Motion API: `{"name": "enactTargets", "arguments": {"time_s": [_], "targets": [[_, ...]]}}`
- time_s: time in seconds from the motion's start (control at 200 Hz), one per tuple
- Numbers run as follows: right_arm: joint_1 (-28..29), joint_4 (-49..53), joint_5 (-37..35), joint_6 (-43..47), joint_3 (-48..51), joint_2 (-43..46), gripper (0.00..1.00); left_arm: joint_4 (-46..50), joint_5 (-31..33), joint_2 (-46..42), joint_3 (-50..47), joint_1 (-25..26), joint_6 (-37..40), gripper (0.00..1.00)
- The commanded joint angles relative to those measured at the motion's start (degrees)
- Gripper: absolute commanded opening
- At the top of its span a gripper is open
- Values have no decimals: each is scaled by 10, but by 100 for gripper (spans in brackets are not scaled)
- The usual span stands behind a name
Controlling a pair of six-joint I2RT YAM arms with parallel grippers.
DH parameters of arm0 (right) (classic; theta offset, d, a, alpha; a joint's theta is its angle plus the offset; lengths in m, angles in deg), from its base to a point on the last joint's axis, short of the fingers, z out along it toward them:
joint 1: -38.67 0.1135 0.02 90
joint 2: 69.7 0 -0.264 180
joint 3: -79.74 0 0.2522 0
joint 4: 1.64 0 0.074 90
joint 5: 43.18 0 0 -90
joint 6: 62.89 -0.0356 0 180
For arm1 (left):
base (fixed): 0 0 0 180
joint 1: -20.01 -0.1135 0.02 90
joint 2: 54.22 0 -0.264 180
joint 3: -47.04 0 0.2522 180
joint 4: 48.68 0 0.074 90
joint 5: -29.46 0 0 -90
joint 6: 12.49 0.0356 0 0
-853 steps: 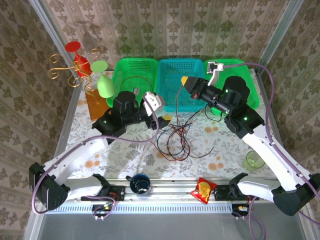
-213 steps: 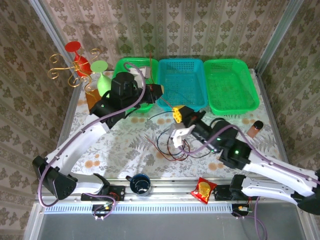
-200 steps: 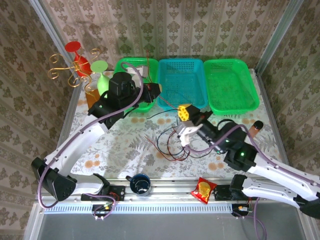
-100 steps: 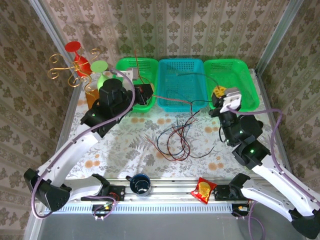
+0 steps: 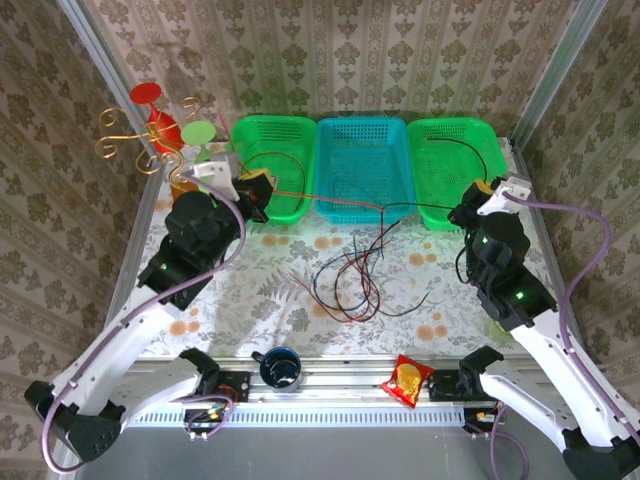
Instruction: Untangle the cables
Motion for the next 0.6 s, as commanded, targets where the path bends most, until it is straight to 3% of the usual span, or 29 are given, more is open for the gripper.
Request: {"name": "enactTargets", "arguments": {"time_s": [0.0, 0.4, 0.595], "targets": [[-13, 34, -58, -42, -24, 13, 0, -59, 99, -40, -27, -4, 50, 0], [-48, 70, -101, -68, -10, 18, 0, -144, 246, -138, -102, -1, 107, 0], [-61, 62, -63, -59, 7, 29, 0, -139, 238, -138, -92, -1, 124, 0]]}}
